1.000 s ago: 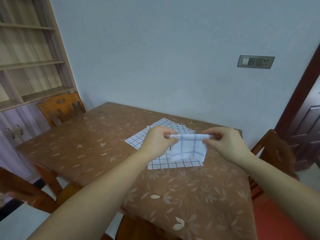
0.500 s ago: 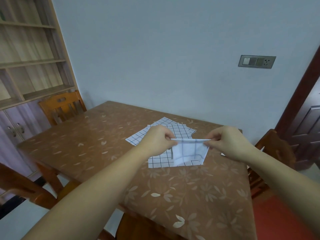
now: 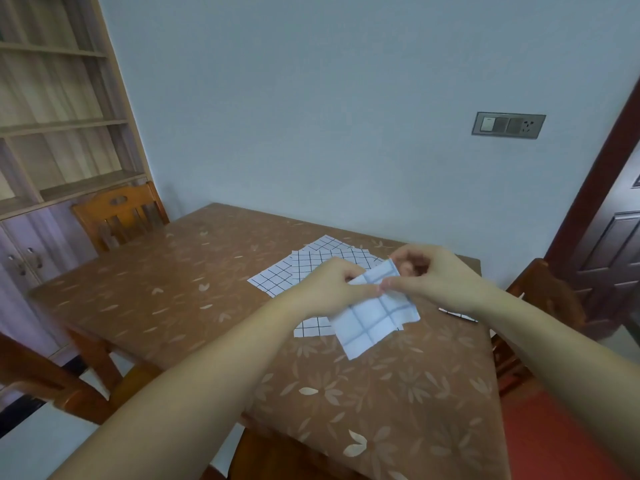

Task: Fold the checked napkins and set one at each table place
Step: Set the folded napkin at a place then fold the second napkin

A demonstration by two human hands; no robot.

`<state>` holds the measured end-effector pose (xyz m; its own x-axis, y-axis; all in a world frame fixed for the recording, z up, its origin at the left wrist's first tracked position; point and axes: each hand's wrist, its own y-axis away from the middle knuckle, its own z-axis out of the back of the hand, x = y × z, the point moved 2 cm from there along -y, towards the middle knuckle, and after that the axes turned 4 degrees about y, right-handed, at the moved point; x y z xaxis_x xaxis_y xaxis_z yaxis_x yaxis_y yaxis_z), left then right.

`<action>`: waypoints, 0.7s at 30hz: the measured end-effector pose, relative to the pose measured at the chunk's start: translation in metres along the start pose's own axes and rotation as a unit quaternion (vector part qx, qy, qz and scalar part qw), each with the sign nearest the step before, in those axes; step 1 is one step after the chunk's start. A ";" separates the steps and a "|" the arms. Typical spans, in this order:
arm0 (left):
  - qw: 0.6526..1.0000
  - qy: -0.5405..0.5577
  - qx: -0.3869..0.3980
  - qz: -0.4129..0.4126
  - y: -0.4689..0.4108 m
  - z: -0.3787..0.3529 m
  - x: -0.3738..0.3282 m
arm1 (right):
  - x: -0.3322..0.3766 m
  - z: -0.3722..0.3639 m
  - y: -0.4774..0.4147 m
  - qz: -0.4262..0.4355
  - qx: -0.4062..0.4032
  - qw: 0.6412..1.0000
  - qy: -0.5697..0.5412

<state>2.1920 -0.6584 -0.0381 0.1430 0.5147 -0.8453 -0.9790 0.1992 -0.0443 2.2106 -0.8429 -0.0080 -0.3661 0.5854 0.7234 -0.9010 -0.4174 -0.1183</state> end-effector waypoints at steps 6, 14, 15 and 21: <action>0.986 0.160 -0.032 0.031 0.002 0.008 0.005 | -0.004 0.000 0.005 -0.048 0.038 0.992 -0.113; 0.969 0.241 -0.053 -0.010 0.000 0.008 -0.003 | 0.006 -0.001 0.006 -0.020 0.002 0.996 -0.086; 0.967 0.245 -0.069 -0.018 -0.001 0.008 -0.005 | 0.008 -0.002 0.006 -0.006 -0.008 0.997 -0.074; 0.958 0.273 -0.087 -0.018 -0.004 0.011 0.000 | 0.009 -0.003 0.007 0.034 -0.049 0.997 -0.045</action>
<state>2.1972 -0.6501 -0.0320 0.1268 -0.0121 -0.9919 -0.9909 0.0434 -0.1272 2.2002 -0.8388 -0.0046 -0.4088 0.4919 0.7687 -0.8947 -0.3819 -0.2314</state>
